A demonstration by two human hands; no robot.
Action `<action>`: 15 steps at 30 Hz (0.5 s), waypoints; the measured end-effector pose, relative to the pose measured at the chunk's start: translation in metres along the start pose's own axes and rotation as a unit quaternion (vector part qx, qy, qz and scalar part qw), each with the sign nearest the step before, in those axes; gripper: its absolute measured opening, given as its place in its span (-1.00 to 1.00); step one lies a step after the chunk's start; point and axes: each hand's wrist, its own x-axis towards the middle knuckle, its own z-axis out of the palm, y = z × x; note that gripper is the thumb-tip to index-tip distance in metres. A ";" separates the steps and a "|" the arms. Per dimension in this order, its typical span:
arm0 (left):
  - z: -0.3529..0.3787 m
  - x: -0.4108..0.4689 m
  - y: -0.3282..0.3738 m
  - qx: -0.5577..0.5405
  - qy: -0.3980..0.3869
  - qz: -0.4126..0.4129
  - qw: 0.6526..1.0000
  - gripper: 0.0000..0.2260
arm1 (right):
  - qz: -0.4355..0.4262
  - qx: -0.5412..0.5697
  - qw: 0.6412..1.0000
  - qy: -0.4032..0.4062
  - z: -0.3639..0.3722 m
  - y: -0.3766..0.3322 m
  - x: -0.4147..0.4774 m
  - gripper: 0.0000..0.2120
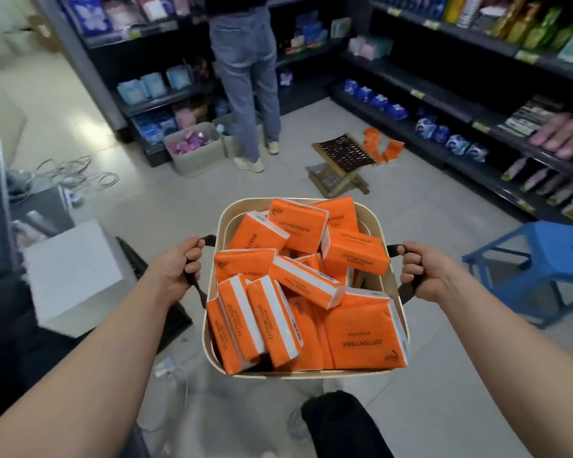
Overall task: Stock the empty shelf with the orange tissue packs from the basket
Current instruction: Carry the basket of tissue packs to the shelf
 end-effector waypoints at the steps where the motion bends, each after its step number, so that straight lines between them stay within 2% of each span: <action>1: 0.012 0.011 0.007 0.007 -0.007 -0.001 1.000 -0.76 | -0.004 0.005 1.000 0.007 -0.002 -0.010 0.007 -0.71; 15: 0.226 0.177 0.094 0.067 -0.042 0.006 0.997 -0.78 | -0.022 0.036 0.999 0.034 -0.042 -0.206 0.140 -0.71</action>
